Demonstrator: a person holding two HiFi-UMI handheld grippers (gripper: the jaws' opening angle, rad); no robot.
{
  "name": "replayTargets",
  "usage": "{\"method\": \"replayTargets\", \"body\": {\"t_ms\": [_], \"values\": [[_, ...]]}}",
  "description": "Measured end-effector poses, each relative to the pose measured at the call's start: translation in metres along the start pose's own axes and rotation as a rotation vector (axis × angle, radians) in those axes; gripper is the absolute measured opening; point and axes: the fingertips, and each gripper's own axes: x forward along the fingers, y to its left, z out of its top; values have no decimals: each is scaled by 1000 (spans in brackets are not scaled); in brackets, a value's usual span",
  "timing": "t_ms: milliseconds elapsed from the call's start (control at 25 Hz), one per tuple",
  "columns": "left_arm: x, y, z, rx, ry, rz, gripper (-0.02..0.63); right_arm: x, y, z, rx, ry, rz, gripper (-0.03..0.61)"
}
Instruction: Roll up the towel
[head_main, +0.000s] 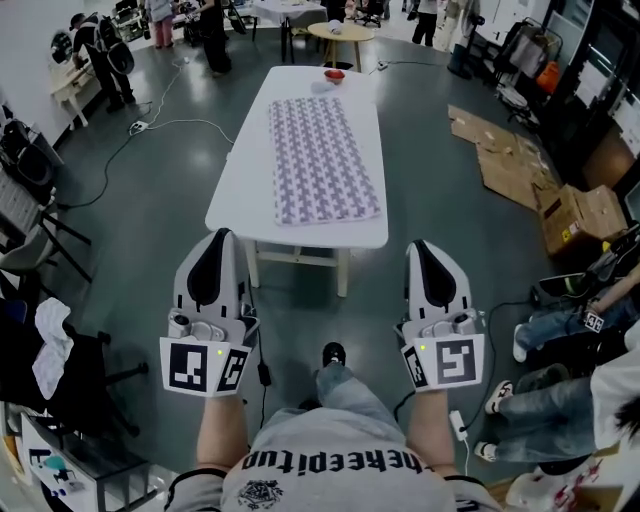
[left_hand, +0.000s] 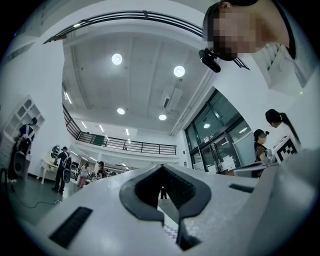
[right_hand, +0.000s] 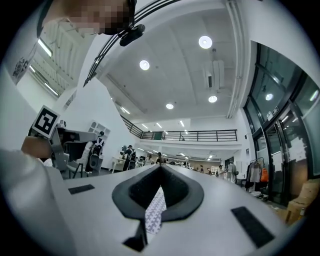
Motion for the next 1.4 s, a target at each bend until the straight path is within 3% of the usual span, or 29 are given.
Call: {"method": "replayTargets", "body": {"t_ms": [840,1400], "values": [[179,30,-51,83,-41,64,5,183,-99,-36,-15,-70,102,2],[235,30,-86,104,-13,94,5,239,-135,-73,9,-72,166,3]]}}
